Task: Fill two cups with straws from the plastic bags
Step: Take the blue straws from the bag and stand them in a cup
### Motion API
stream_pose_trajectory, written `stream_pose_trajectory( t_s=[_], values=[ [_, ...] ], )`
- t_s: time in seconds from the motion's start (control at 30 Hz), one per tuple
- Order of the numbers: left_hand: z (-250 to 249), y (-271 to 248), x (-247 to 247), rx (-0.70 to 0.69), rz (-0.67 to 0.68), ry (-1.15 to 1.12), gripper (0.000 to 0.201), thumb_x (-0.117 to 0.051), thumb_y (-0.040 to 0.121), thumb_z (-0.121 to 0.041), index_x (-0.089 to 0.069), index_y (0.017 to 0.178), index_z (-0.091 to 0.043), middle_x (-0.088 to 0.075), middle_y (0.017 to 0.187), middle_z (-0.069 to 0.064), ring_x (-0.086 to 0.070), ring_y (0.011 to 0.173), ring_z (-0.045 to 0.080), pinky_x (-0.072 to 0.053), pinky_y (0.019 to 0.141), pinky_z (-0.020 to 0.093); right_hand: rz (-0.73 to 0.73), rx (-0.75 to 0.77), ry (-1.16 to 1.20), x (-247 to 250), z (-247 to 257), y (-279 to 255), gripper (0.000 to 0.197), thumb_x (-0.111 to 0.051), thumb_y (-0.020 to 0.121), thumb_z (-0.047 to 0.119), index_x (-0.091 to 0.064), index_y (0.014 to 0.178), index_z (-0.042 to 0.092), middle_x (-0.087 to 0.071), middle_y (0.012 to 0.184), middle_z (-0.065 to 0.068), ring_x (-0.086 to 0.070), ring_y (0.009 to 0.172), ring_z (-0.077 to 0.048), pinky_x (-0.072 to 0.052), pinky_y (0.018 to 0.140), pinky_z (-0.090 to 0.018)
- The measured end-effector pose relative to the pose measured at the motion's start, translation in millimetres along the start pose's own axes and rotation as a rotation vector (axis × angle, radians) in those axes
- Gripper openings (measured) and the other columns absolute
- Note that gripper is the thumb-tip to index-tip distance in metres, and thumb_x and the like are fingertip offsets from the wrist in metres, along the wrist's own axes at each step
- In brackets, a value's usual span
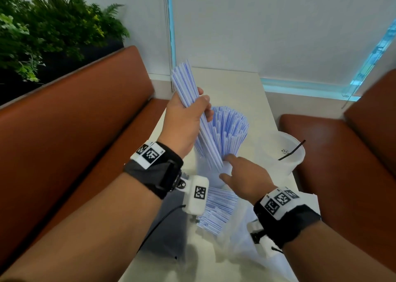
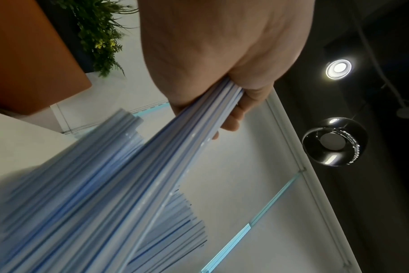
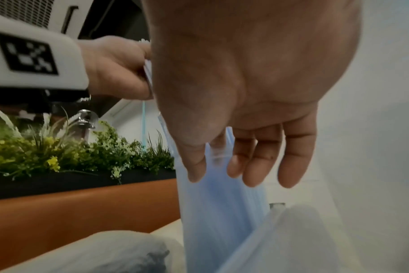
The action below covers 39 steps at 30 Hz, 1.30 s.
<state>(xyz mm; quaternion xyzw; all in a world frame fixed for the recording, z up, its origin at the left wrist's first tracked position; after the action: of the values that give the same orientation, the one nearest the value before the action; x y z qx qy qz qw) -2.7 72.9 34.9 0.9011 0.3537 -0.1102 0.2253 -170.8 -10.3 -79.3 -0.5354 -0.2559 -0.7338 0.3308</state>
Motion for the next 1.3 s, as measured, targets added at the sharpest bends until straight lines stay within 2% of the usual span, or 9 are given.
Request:
stream_pose_trajectory(
  t_s=[0.2,0.33,0.47,0.6,0.7,0.83,1.0,1.2,1.3],
  values=[
    [8.1,23.9,-6.1,-0.073,-0.168,-0.04,0.013,-0.066,0.088,-0.01,-0.056,0.091,-0.018,-0.061,0.073,-0.002,-0.061,0.064,0.016,-0.055,0.069,0.035,0.055,-0.042,0.024,-11.7,-2.1,15.8,0.031,-0.038,0.102,0.054,-0.042,0.122,0.031,-0.058,0.114,-0.002,-0.061,0.1,-0.028,-0.05,0.077,-0.04],
    [28.7,19.8,3.1,-0.073,-0.12,0.461,0.009,-0.07,0.087,-0.026,-0.062,0.085,-0.022,-0.067,0.075,-0.009,-0.063,0.07,0.006,-0.055,0.069,0.027,0.023,-0.025,-0.015,-15.1,-4.6,14.3,0.025,-0.035,0.103,0.053,-0.039,0.113,0.03,-0.054,0.104,0.001,-0.061,0.093,-0.028,-0.046,0.068,-0.039],
    [41.1,18.7,10.6,0.057,0.063,0.903,0.044,-0.072,0.077,-0.051,-0.065,0.103,-0.016,-0.067,0.102,0.006,-0.063,0.105,0.03,-0.054,0.09,0.05,0.032,-0.014,-0.041,-13.6,-3.7,14.9,0.029,-0.034,0.103,0.053,-0.037,0.123,0.032,-0.054,0.107,0.0,-0.059,0.097,-0.028,-0.041,0.066,-0.037],
    [29.5,29.2,18.2,0.145,0.367,0.864,0.072,-0.077,0.057,-0.07,-0.066,0.116,-0.03,-0.07,0.117,-0.004,-0.065,0.111,0.018,-0.053,0.097,0.047,0.048,-0.024,-0.059,-12.0,-3.1,14.1,0.027,-0.034,0.103,0.053,-0.036,0.118,0.031,-0.05,0.103,0.001,-0.059,0.098,-0.028,-0.04,0.066,-0.037],
    [26.3,33.5,29.6,-0.011,0.24,0.786,0.099,-0.081,0.062,-0.068,-0.039,0.145,-0.034,-0.045,0.15,-0.006,-0.044,0.136,0.011,-0.039,0.112,0.037,0.056,-0.025,-0.055,-11.9,-2.2,14.0,0.029,-0.034,0.104,0.052,-0.037,0.121,0.029,-0.052,0.106,0.0,-0.058,0.099,-0.028,-0.04,0.067,-0.037],
    [26.0,32.2,18.3,-0.22,0.258,0.9,0.095,-0.059,0.078,-0.078,-0.022,0.154,-0.034,-0.026,0.162,-0.007,-0.023,0.147,0.006,-0.02,0.116,0.024,0.076,-0.03,-0.058,-10.5,-0.2,14.4,0.026,-0.033,0.104,0.051,-0.037,0.116,0.028,-0.05,0.102,0.0,-0.057,0.095,-0.028,-0.04,0.067,-0.037],
    [38.3,26.7,-1.8,-0.179,0.717,1.359,0.085,-0.041,0.092,-0.075,-0.027,0.156,-0.021,-0.025,0.164,0.004,-0.025,0.15,0.02,-0.024,0.121,0.042,0.094,-0.062,-0.054,-7.8,1.8,14.4,0.027,-0.033,0.104,0.05,-0.039,0.116,0.027,-0.049,0.1,0.001,-0.057,0.1,-0.028,-0.039,0.069,-0.038],
    [14.2,44.3,-19.8,-0.358,0.476,1.079,0.089,-0.046,0.088,-0.073,-0.021,0.156,-0.022,-0.02,0.163,0.002,-0.021,0.149,0.015,-0.021,0.12,0.034,0.123,-0.064,-0.054,-7.2,1.6,15.2,0.026,-0.034,0.105,0.045,-0.039,0.121,0.026,-0.045,0.1,0.002,-0.056,0.098,-0.028,-0.039,0.069,-0.037],
    [21.4,33.8,-33.2,-0.402,0.747,1.364,0.08,-0.038,0.099,-0.063,-0.013,0.16,-0.019,-0.012,0.168,0.005,-0.01,0.154,0.02,-0.013,0.125,0.042,0.115,-0.047,-0.061,-7.4,2.1,14.5,0.024,-0.037,0.103,0.039,-0.039,0.123,0.026,-0.049,0.105,-0.001,-0.057,0.1,-0.029,-0.04,0.069,-0.037]
  ],
)
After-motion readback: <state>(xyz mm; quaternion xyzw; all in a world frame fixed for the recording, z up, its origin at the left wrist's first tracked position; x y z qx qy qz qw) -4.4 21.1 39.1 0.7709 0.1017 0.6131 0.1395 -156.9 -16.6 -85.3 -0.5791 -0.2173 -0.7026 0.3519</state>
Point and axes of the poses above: each hand's wrist, its own y-axis towards the middle knuckle, its own x-axis out of the back of the hand, z = x × y, the point moved 1 cm from there along y, towards the middle knuckle
